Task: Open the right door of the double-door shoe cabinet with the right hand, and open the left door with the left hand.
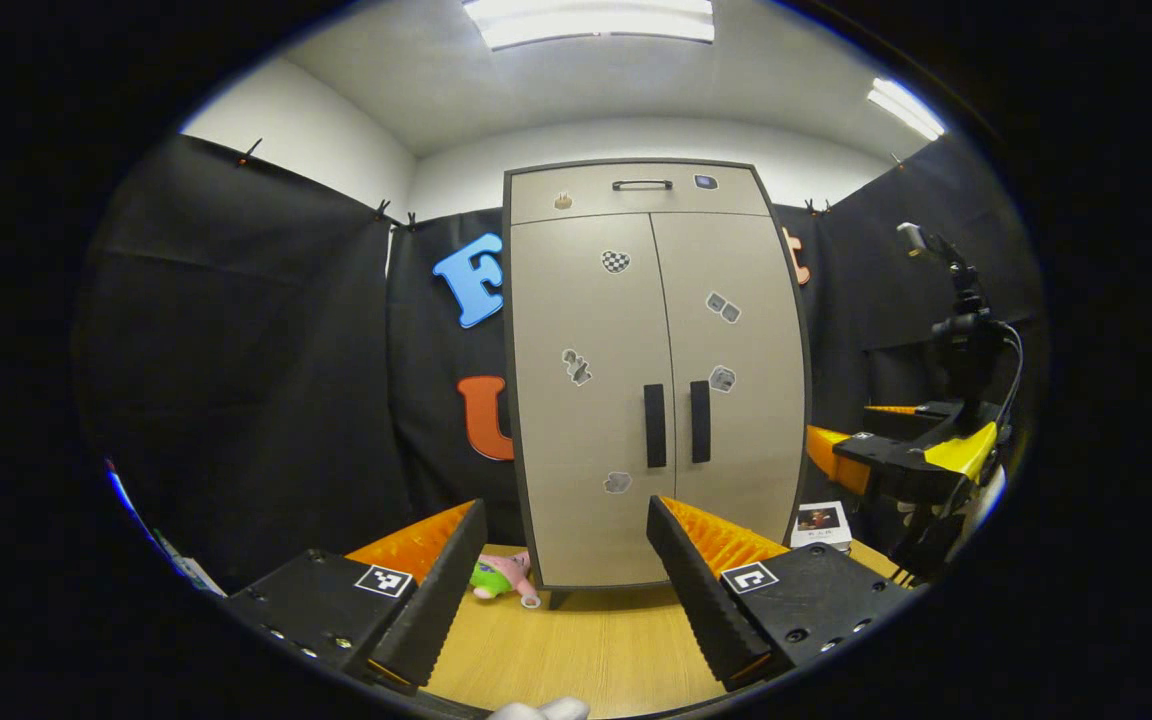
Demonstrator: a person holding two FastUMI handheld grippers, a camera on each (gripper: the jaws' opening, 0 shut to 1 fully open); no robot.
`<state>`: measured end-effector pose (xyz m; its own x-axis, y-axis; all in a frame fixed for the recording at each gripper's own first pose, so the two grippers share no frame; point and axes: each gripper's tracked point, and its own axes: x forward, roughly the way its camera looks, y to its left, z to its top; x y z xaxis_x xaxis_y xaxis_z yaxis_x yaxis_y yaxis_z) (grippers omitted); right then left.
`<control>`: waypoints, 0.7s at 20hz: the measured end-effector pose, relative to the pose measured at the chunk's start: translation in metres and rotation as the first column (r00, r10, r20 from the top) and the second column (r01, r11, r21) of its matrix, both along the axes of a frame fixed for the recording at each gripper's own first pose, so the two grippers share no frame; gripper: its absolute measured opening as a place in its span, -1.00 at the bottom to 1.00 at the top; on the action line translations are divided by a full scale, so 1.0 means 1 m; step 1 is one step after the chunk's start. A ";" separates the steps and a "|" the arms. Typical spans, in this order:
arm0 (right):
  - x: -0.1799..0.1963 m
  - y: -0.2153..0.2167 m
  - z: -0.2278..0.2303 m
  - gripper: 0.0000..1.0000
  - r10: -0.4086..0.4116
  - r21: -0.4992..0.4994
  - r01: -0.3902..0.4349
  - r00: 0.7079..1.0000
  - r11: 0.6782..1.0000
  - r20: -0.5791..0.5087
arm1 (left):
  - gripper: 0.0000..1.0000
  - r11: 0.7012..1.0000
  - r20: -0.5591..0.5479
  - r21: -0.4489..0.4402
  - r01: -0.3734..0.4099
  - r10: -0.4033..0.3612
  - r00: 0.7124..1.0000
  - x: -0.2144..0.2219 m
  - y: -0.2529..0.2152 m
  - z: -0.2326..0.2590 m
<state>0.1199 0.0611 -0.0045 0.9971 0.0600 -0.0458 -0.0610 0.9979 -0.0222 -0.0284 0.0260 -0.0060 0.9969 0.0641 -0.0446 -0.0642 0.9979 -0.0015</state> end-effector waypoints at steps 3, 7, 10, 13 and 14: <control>0.044 0.015 0.003 1.00 0.025 0.010 -0.025 1.000 1.000 -0.011 | 0.93 1.000 -0.009 -0.016 -0.024 0.024 1.000 0.001 -0.002 0.000; 0.102 0.038 0.004 1.00 0.030 0.010 -0.030 1.000 1.000 -0.001 | 0.93 0.998 -0.027 -0.010 -0.060 0.060 0.998 0.005 -0.001 -0.004; 0.142 0.057 -0.001 1.00 0.043 0.002 -0.043 0.999 0.999 -0.011 | 0.93 0.997 -0.037 -0.009 -0.076 0.076 0.996 0.015 0.000 -0.005; 0.169 0.074 -0.008 1.00 0.050 -0.015 -0.050 0.998 0.999 -0.026 | 0.92 0.995 -0.042 -0.003 -0.099 0.098 0.994 0.024 0.002 -0.006; 0.178 0.078 -0.012 1.00 0.051 -0.017 -0.051 0.998 0.999 -0.033 | 0.93 0.994 -0.045 0.001 -0.105 0.105 0.993 0.025 0.005 -0.008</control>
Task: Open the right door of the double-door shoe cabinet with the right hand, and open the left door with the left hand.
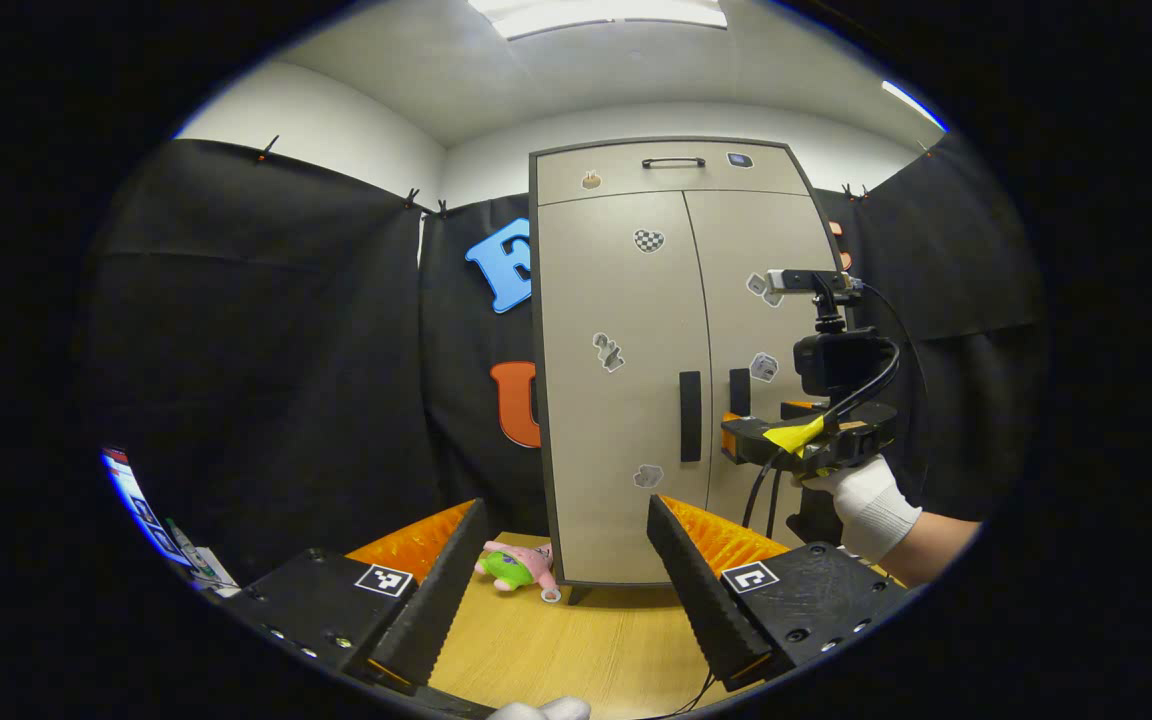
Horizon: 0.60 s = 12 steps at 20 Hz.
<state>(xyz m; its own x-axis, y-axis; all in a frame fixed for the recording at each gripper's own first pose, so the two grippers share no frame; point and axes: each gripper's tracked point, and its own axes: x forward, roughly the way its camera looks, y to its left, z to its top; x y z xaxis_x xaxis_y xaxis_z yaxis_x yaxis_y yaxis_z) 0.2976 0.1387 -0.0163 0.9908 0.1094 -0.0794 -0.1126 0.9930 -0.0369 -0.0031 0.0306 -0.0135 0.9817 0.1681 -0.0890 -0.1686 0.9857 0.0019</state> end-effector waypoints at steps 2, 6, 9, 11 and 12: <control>0.013 0.006 -0.004 0.94 -0.003 0.010 0.003 1.000 1.000 -0.015 | 0.92 1.000 -0.004 0.003 -0.008 0.008 1.000 0.004 0.002 -0.001; 0.027 0.014 -0.006 0.64 0.014 0.044 -0.012 0.999 0.999 -0.042 | 0.92 1.000 -0.001 0.002 -0.019 0.019 1.000 0.010 0.006 -0.001; 0.033 0.013 -0.007 0.15 -0.010 0.059 0.013 0.999 0.998 -0.050 | 0.93 1.000 -0.003 0.000 -0.015 0.015 1.000 0.013 0.008 -0.003; 0.034 0.017 -0.007 -0.24 -0.002 0.068 0.006 0.999 0.998 -0.054 | 0.93 1.000 0.003 -0.005 -0.008 0.009 1.000 0.014 0.008 -0.003; 0.034 0.017 -0.008 -0.27 -0.009 0.066 0.012 0.999 0.998 -0.053 | 0.92 1.000 0.011 -0.005 -0.001 0.001 1.000 0.015 0.007 0.000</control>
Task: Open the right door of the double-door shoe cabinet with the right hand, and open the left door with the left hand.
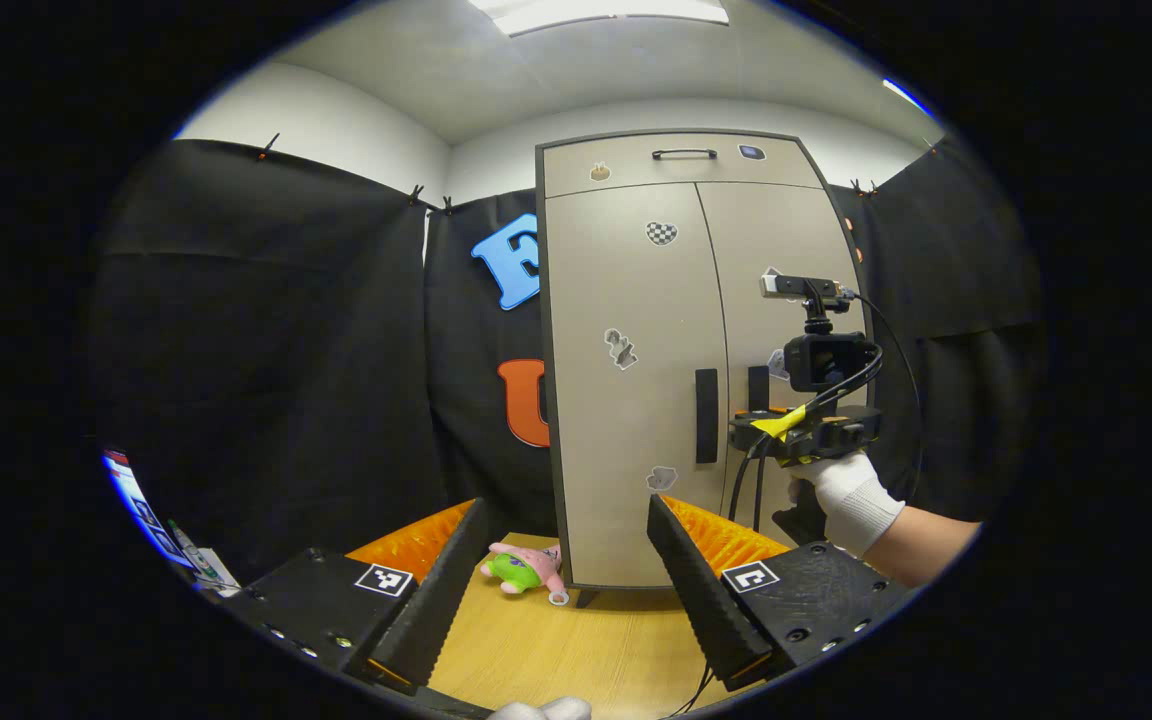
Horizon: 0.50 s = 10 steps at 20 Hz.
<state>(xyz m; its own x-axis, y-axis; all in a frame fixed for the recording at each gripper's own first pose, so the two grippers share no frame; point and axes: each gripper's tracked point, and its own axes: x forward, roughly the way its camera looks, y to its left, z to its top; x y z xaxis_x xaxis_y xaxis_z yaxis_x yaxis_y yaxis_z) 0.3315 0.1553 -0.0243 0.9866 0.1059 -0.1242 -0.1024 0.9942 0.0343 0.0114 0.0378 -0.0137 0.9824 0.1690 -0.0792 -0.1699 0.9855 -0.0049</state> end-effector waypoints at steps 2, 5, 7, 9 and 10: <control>0.001 0.001 -0.001 -0.28 -0.020 0.003 0.020 1.000 1.000 0.009 | 0.92 1.000 0.017 -0.001 0.016 -0.016 1.000 0.000 -0.001 0.003; 0.000 0.000 -0.004 -0.33 -0.018 -0.074 0.019 1.000 0.997 0.013 | 0.92 0.999 0.025 -0.022 0.047 -0.046 0.999 0.004 -0.004 0.002; -0.001 -0.002 -0.005 -0.39 0.006 -0.065 -0.006 1.000 0.998 0.005 | 0.92 0.997 0.024 -0.031 0.069 -0.068 0.997 0.005 -0.005 0.001; -0.006 -0.002 -0.005 -0.45 0.034 -0.052 -0.034 0.999 0.998 -0.010 | 0.92 0.996 0.027 -0.030 0.089 -0.088 0.996 0.005 -0.006 0.003; -0.012 -0.003 -0.005 -0.46 0.044 -0.059 -0.045 0.999 0.997 -0.011 | 0.92 0.995 0.030 -0.029 0.097 -0.096 0.995 0.005 -0.006 0.003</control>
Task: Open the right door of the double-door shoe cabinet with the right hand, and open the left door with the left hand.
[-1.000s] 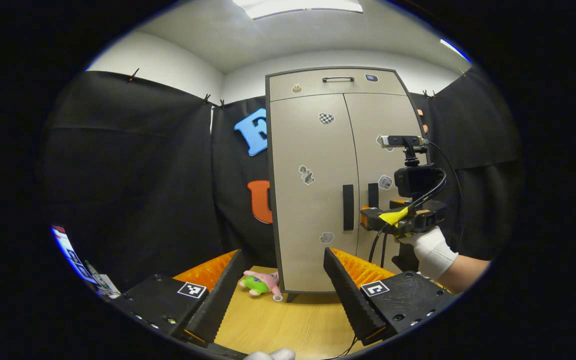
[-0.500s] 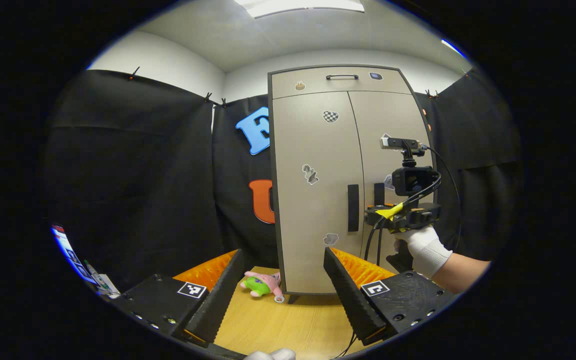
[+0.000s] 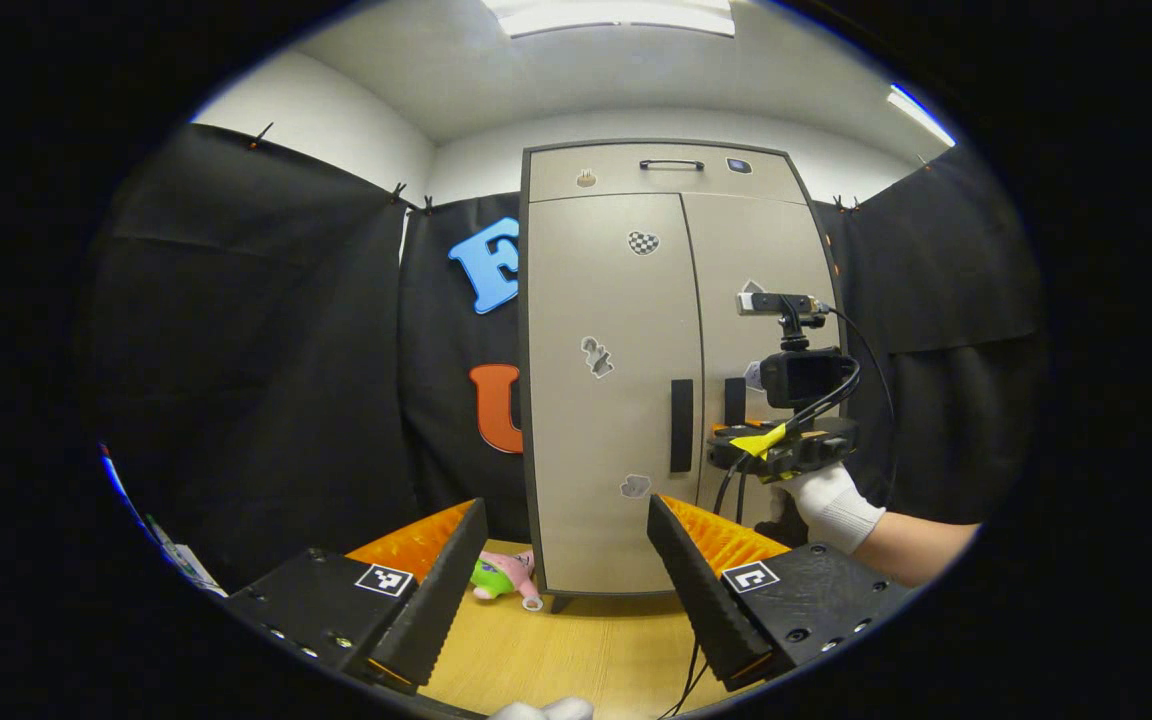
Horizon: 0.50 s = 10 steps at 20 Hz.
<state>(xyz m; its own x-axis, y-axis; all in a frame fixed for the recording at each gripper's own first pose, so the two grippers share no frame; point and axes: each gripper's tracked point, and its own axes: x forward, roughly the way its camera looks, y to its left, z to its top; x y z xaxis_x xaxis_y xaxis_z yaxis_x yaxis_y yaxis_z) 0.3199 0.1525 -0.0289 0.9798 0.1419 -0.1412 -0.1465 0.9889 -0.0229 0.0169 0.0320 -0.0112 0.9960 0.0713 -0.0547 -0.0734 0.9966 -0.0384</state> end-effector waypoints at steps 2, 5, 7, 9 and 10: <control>-0.011 -0.004 -0.002 -0.49 0.006 -0.007 -0.006 1.000 1.000 -0.007 | 0.92 1.000 0.001 -0.005 0.021 -0.021 1.000 -0.001 -0.003 -0.001; -0.029 -0.009 -0.002 -0.50 0.011 0.005 -0.011 1.000 1.000 -0.017 | 0.92 0.999 0.004 -0.009 0.048 -0.048 0.999 -0.009 -0.008 -0.002; -0.042 -0.015 -0.003 -0.50 0.012 0.003 -0.012 1.000 1.000 -0.022 | 0.93 0.998 0.001 -0.005 0.067 -0.067 0.998 -0.015 -0.012 -0.004; -0.056 -0.020 -0.002 -0.51 0.009 0.031 -0.008 1.000 0.999 -0.027 | 0.92 0.997 0.009 0.000 0.079 -0.079 0.997 -0.020 -0.013 -0.003; -0.062 -0.024 -0.002 -0.51 0.009 0.033 -0.008 1.000 0.999 -0.024 | 0.93 0.997 0.015 0.003 0.082 -0.082 0.997 -0.024 -0.014 -0.001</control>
<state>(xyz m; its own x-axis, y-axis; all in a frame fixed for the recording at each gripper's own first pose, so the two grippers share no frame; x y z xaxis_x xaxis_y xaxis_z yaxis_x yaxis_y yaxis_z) 0.2580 0.1288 -0.0313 0.9749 0.1554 -0.1594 -0.1553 0.9878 0.0134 -0.0075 0.0183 -0.0122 0.9992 -0.0102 -0.0396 0.0088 0.9993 -0.0370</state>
